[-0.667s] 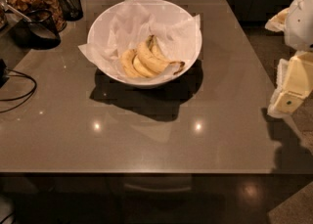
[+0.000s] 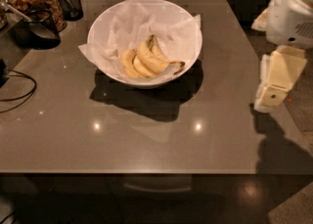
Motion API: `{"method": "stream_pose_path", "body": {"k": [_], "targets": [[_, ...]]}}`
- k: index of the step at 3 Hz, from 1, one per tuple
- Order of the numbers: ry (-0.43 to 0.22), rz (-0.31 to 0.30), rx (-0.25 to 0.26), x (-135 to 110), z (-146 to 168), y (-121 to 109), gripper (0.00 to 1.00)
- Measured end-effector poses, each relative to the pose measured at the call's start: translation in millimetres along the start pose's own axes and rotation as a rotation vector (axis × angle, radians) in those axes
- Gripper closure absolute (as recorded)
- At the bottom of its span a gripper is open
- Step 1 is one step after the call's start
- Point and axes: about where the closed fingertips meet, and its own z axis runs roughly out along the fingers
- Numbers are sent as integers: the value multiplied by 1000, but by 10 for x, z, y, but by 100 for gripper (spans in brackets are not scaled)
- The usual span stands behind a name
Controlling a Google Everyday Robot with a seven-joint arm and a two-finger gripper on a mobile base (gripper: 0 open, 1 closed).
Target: Pick banana from white bowl
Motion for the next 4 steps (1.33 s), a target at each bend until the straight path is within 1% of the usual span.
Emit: {"method": "stream_pose_path", "body": {"k": [1, 2, 3, 4], "targets": [[90, -95, -16, -469, 108, -92, 0], [57, -70, -2, -489, 109, -131, 0], [-9, -35, -21, -774, 64, -221, 0], [-27, -4, -6, -1109, -48, -391, 0]]}}
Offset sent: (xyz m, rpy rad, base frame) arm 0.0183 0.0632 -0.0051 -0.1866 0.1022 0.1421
